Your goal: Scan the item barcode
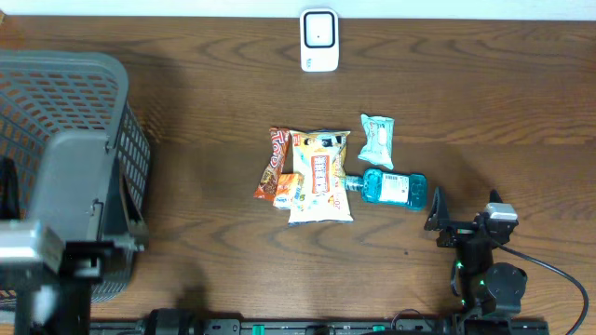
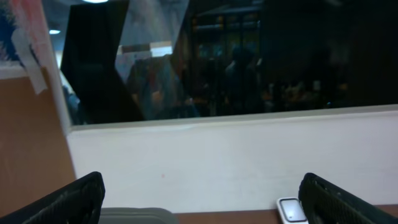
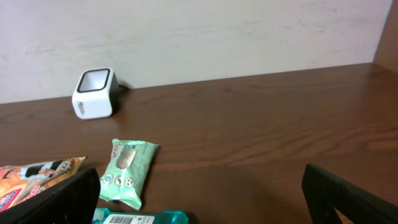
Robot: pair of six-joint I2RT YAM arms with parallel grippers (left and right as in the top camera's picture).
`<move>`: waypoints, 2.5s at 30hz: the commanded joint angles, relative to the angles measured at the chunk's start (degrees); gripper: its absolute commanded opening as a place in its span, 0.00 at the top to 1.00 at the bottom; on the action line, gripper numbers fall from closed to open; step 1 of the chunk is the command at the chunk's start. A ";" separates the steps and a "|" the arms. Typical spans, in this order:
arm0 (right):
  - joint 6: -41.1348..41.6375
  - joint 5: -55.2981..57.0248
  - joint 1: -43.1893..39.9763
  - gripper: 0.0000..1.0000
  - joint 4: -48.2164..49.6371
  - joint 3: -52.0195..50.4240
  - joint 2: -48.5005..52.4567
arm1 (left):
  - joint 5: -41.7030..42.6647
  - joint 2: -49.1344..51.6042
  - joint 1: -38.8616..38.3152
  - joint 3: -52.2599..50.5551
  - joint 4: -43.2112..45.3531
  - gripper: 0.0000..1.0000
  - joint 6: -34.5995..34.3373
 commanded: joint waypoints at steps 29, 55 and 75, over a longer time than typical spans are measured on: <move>13.97 -4.48 0.46 0.01 0.09 -0.07 -0.31 | 14.40 -18.34 2.16 -11.76 0.92 0.00 -3.28; 42.12 -61.55 0.46 0.01 1.46 -0.07 -0.31 | 14.14 -28.79 -1.36 -13.35 4.79 0.00 -1.92; 31.80 -65.77 0.46 0.01 -3.13 -0.07 -0.26 | 6.16 -23.19 -1.14 -12.63 24.68 0.00 -1.95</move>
